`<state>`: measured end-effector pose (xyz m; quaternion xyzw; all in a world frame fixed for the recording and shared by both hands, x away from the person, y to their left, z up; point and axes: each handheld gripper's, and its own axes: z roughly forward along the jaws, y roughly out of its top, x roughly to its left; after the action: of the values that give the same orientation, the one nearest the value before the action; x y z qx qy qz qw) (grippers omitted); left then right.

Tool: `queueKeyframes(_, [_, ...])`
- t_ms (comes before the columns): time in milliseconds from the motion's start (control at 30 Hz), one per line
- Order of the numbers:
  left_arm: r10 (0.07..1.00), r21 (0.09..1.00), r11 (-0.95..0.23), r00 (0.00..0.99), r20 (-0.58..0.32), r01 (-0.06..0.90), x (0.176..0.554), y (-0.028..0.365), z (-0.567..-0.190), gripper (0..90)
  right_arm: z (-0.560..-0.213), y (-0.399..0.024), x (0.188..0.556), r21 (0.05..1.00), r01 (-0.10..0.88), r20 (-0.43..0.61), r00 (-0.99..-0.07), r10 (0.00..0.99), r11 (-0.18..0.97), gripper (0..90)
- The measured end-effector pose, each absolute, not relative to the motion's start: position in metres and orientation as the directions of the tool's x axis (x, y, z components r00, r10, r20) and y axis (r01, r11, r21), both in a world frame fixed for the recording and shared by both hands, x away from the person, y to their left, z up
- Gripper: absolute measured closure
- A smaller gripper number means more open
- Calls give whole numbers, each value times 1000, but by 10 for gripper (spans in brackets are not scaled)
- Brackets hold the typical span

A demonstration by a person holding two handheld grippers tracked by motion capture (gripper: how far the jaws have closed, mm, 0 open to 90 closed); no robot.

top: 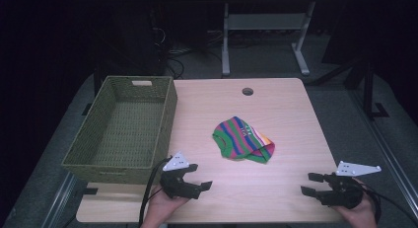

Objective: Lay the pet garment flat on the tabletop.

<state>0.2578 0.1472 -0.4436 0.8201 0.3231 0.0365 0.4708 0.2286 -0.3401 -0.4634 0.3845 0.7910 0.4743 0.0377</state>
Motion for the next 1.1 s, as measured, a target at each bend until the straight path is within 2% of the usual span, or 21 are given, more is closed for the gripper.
queueKeyframes(500, [561, 798, -356, 795, -233, 485, 256, 148, -443, 165, -461, -333, 228, 779, 561, 281, -713, 643, 281, 291])
queueKeyframes(1100, [569, 801, -348, 789, -232, 487, 257, 150, -443, 165, -441, -306, 249, 768, 530, 244, -760, 602, 359, 275])
